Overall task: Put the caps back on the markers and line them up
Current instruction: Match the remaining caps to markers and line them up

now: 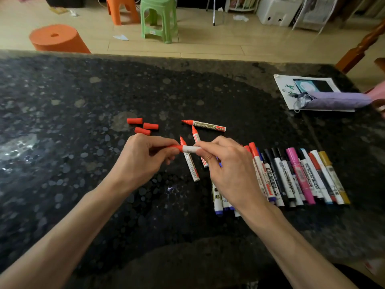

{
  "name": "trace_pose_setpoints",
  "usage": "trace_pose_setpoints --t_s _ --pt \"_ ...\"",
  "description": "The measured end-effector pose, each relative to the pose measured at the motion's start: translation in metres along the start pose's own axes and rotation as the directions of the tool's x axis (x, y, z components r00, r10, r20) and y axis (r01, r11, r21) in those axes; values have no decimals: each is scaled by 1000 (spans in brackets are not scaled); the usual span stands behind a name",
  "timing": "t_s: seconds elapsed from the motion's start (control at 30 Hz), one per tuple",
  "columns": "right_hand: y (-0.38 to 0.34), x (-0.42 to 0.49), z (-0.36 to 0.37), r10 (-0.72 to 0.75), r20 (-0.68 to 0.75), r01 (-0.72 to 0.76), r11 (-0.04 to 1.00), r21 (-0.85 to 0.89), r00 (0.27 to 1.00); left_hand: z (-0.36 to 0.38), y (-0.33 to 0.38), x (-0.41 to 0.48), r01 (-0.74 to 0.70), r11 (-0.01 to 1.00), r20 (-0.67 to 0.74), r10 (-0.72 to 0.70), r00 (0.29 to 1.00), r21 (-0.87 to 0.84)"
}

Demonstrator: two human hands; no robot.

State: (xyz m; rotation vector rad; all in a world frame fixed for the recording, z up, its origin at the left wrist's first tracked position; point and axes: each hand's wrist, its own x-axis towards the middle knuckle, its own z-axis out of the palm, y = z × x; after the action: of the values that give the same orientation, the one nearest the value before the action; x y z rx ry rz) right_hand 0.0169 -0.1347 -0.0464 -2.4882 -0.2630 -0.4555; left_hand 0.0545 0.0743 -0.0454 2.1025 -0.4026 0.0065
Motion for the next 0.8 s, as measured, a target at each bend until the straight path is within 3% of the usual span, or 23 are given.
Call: trace_pose_setpoints --t_s 0.23,0.37,0.5,0.63,0.8 --pt "-3 -11 -3 56 5 -56 998 29 998 7 2 -1 -39 999 -2 39 999 33" --pt "-6 -24 -16 104 242 -92 994 -61 965 12 1 -4 -85 994 122 77 990 66" --pt "3 -31 -28 232 232 -193 965 -180 945 26 10 -2 -48 999 141 46 989 13" --pt "30 -34 -55 444 151 -384 869 -312 883 27 12 3 -21 997 -5 21 1000 72" --pt "45 -38 -67 506 63 -454 816 -358 860 31 11 5 2 993 22 -4 1000 118"
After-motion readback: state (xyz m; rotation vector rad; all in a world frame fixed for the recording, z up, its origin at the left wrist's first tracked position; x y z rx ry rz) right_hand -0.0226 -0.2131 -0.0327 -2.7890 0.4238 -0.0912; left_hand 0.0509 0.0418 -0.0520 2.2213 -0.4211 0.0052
